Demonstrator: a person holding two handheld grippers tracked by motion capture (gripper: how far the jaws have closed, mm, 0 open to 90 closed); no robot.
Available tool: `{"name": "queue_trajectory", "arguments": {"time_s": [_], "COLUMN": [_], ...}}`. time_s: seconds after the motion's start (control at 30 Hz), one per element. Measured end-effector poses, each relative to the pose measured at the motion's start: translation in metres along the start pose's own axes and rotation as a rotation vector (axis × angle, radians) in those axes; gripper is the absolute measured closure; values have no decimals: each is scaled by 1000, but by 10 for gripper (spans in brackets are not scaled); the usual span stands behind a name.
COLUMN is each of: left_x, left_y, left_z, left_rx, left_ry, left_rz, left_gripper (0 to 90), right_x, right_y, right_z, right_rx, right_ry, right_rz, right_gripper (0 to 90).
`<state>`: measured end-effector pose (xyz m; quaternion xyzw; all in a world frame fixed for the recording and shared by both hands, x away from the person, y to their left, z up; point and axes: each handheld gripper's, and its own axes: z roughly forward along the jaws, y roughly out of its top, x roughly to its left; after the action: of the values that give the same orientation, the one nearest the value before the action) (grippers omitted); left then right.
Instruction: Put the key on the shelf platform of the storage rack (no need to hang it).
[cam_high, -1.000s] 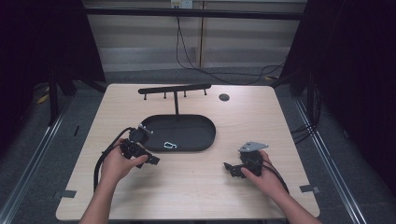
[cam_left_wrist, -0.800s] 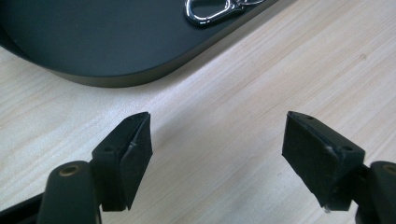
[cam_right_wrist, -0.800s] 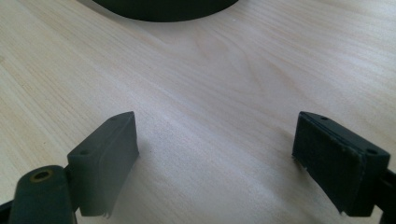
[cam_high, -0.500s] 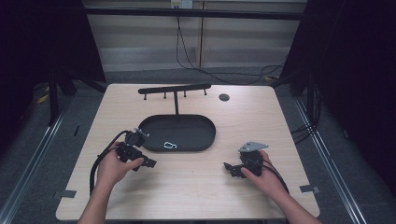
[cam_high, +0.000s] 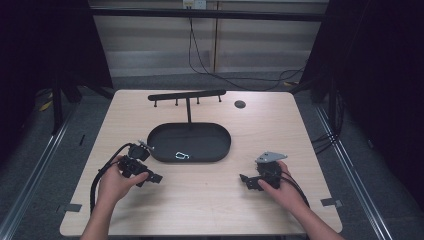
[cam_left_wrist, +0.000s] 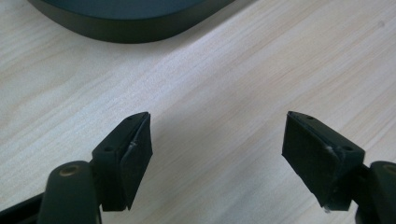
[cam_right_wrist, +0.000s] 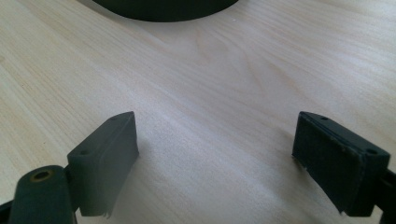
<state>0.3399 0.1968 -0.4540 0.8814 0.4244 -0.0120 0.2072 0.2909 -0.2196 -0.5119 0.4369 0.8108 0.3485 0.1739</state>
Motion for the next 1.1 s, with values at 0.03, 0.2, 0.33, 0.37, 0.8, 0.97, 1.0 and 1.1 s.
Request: {"name": "queue_trajectory", "arguments": {"time_s": [0.03, 0.2, 0.33, 0.37, 0.8, 0.97, 1.0, 1.1], "left_x": [0, 4, 9, 10, 15, 18, 18, 19], "left_y": [-1, -5, -8, -9, -28, -37, -38, -42], "left_z": [0, -1, 0, 1, -8, -11, -11, -13], "left_rx": [1, 18, 62, 75, 54, 26, 23, 12], "left_ry": [-1, -21, -61, -74, -61, -48, -41, -37], "left_rz": [0, -4, -18, -25, -26, -20, -20, -27], "left_gripper": [240, 240, 224, 222, 197, 197, 196, 196], "right_x": [0, 0, 0, 0, 0, 0, 0, 0], "right_y": [0, 0, 0, 0, 0, 0, 0, 0], "right_z": [0, 0, 0, 0, 0, 0, 0, 0], "right_rx": [0, 0, 0, 0, 0, 0, 0, 0], "right_ry": [-1, -1, 0, 0, 0, 0, 0, -1], "right_rz": [1, 1, 0, -1, 0, 0, 0, 1], "right_gripper": [137, 137, 137, 137, 137, 137, 137, 137]}}
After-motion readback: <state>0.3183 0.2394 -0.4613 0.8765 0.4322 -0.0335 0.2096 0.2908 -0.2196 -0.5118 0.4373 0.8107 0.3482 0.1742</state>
